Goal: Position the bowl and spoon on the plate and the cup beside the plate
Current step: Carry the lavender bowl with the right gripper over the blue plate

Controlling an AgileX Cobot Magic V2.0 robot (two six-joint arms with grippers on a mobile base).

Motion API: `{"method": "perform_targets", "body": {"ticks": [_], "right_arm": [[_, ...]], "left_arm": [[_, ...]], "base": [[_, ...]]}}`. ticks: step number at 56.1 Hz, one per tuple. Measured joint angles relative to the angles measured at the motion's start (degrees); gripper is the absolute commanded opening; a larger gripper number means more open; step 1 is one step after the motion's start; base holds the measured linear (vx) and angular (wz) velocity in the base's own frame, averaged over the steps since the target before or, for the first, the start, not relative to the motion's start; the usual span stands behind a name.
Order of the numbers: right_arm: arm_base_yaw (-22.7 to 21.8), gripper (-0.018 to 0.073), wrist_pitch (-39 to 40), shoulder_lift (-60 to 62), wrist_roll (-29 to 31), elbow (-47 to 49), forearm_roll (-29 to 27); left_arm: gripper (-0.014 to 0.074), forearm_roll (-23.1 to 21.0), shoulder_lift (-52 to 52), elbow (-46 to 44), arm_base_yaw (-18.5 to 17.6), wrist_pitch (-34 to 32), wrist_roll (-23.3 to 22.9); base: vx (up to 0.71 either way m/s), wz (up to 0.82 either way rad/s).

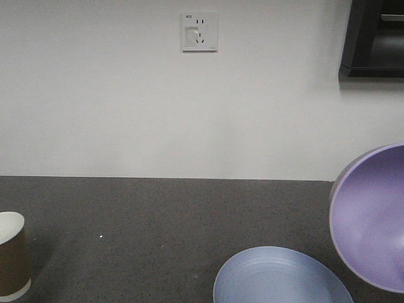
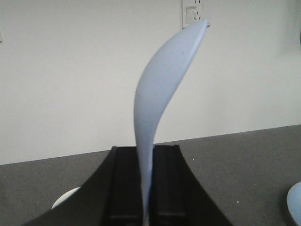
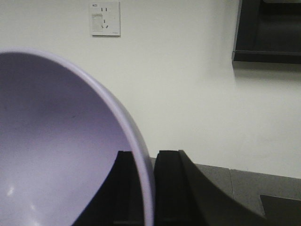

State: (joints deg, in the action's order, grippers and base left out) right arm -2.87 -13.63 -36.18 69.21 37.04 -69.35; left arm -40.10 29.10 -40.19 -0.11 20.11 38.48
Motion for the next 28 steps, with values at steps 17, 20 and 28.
{"method": "perform_targets", "body": {"ticks": [17,20,28], "right_arm": [[0.0,-0.0008,0.0,0.0,0.0,0.0,0.0],[0.0,-0.0008,0.0,0.0,0.0,0.0,0.0],[0.0,-0.0008,0.0,0.0,0.0,0.0,0.0]], "left_arm": [[0.0003,0.0,0.0,0.0,0.0,0.0,0.0],[0.0003,0.0,0.0,0.0,0.0,0.0,0.0],[0.0003,0.0,0.0,0.0,0.0,0.0,0.0]], "base": [[0.13,-0.03],[0.07,0.01],[0.04,0.0]]}}
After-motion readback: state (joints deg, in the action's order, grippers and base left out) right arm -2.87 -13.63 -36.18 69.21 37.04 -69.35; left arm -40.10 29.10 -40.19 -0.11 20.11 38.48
